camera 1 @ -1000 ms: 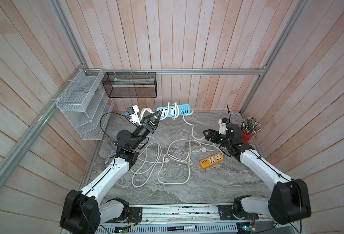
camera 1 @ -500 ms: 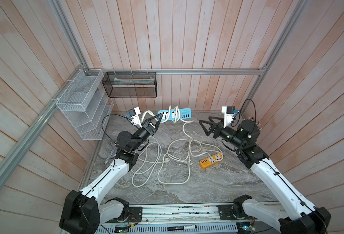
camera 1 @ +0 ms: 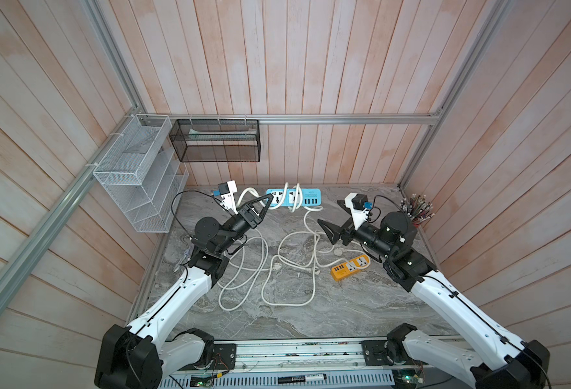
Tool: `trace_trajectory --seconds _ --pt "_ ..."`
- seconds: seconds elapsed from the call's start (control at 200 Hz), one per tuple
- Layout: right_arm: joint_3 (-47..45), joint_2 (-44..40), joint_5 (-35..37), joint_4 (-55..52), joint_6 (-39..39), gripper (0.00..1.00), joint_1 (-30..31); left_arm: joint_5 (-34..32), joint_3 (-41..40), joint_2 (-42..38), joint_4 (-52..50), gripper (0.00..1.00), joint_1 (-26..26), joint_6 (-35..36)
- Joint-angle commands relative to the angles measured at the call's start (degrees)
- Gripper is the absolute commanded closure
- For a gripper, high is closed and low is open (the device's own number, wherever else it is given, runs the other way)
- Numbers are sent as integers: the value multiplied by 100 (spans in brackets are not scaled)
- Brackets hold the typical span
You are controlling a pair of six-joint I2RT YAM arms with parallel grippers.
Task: Unwrap the cord wrapped around the power strip
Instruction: Unwrap the power cord from the power strip.
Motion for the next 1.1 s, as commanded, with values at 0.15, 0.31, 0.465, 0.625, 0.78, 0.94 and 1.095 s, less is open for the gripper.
trace_trajectory --seconds 0.15,0.31,0.465,0.625,0.78,0.94,1.095 --pt "-57 274 537 374 -943 6 459 94 305 -127 186 100 -30 29" --pt "68 571 758 616 -1183 13 519 77 219 -172 195 100 -74 4" --pt "263 975 630 616 -1234 18 515 86 234 -240 141 100 -85 26" --pt "206 1087 611 898 -1134 30 516 112 245 -274 121 100 -92 20" --pt "380 1126 624 726 -1037 100 521 104 194 -291 153 100 -96 17" --pt "314 868 439 612 -800 100 545 58 175 -283 251 100 -83 14" --pt "263 903 614 554 -577 100 549 142 215 -216 432 100 -92 -148"
